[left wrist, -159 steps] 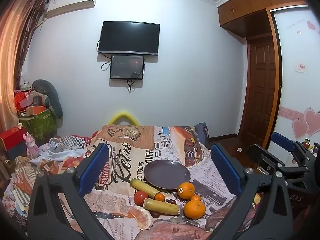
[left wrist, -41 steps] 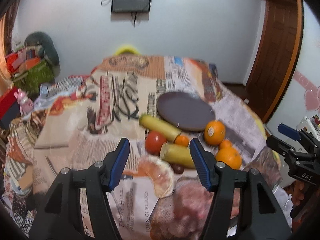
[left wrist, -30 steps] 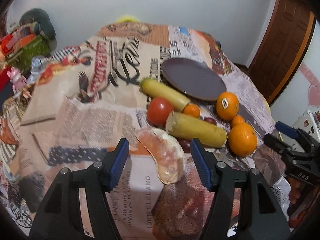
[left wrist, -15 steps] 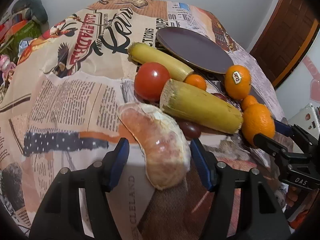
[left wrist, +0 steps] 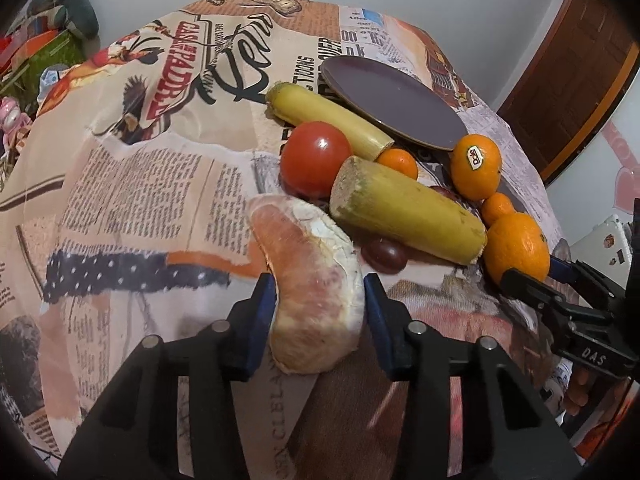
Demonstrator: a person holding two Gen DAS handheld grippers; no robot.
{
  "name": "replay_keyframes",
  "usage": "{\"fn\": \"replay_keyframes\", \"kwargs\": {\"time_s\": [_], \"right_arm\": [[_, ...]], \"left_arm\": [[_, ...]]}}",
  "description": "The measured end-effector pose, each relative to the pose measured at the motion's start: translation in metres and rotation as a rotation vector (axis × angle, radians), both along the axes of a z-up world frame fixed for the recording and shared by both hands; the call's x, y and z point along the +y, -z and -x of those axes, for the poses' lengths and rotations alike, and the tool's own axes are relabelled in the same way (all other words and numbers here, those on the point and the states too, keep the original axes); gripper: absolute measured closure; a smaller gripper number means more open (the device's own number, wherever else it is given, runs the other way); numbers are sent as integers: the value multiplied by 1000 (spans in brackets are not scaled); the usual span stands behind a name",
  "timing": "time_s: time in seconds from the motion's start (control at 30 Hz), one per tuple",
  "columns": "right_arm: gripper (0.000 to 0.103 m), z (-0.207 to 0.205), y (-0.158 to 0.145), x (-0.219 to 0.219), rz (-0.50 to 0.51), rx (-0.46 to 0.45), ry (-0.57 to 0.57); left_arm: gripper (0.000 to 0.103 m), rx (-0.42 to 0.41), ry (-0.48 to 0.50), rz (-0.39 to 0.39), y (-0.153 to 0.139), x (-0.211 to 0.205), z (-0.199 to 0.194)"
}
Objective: Organize fruits
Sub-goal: 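Close the right tool on the large orange while the left tool lifts the pomelo segment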
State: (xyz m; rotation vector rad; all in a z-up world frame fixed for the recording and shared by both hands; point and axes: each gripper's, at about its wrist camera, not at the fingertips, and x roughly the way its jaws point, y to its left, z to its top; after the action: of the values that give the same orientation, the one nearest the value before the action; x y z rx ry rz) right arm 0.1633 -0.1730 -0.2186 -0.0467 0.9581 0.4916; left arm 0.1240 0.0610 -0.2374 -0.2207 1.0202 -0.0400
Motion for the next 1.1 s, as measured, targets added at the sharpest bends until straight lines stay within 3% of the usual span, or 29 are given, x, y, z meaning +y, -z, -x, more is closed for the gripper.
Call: {"fn": "replay_keyframes", "kwargs": {"time_s": [0.2, 0.47, 0.63, 1.1], "right_arm": [[38, 5, -7, -6, -36, 1, 10], [39, 6, -13, -5, -38, -32, 7], [38, 4, -11, -4, -42, -29, -3], [35, -16, 1, 3, -4, -19, -5]], "left_arm": [[59, 22, 37, 23, -2, 12, 13], [58, 53, 24, 22, 4, 11, -6], [58, 49, 11, 35, 7, 13, -17], [60, 4, 10, -19, 4, 7, -13]]}}
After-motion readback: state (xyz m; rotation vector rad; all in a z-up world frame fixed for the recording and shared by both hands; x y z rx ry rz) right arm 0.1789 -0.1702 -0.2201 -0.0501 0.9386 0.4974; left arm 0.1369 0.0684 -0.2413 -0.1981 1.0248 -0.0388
